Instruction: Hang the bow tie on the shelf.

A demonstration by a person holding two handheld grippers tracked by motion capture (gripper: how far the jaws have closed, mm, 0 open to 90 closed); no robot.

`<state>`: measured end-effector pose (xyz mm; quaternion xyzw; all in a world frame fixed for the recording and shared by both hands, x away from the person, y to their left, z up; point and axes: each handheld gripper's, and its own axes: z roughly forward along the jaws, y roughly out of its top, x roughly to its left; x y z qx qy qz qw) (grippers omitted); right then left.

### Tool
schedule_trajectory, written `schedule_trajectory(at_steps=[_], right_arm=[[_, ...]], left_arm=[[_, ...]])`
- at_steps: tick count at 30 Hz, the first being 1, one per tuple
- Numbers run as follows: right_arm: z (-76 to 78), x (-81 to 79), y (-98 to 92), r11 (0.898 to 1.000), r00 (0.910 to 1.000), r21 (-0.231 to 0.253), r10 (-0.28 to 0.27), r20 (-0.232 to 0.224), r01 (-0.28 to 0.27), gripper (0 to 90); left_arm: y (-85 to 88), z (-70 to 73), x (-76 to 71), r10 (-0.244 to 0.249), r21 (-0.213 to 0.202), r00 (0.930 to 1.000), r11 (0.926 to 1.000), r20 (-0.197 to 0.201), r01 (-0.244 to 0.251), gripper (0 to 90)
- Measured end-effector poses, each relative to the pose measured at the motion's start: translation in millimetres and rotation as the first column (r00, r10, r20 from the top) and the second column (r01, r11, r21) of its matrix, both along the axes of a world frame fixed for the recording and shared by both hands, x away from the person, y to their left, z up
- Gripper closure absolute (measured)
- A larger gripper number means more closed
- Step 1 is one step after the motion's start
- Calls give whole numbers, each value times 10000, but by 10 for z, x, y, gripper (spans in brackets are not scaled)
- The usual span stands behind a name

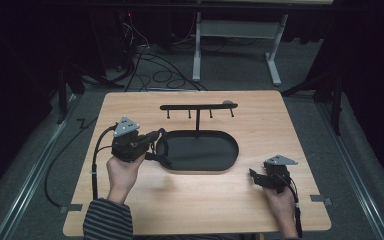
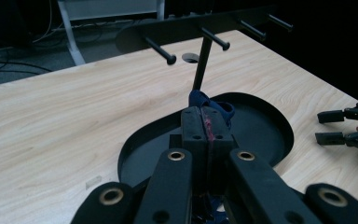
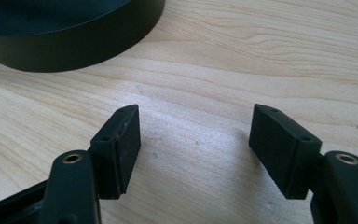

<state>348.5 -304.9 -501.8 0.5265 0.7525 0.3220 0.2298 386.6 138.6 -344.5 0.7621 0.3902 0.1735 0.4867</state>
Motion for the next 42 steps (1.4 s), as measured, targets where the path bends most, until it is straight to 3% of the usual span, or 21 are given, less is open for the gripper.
schedule_trajectory(at_steps=[6,9,22,42], right_arm=[[0,0,2,10000,10000,-2,-14,-8,14,354],[0,0,0,10000,10000,2,-19,-2,19,354],[1,1,-3,10000,10000,36,-36,-10,36,353],[1,2,-12,9998,10000,171,-27,-21,27,351]], left_arm=[[-42,41,71,-23,172,9999,9998,143,21,897],[-55,52,130,-15,65,10000,10000,96,14,897],[-185,245,306,26,199,9989,9998,463,-35,897],[-329,172,571,436,590,9983,9972,391,-459,897]])
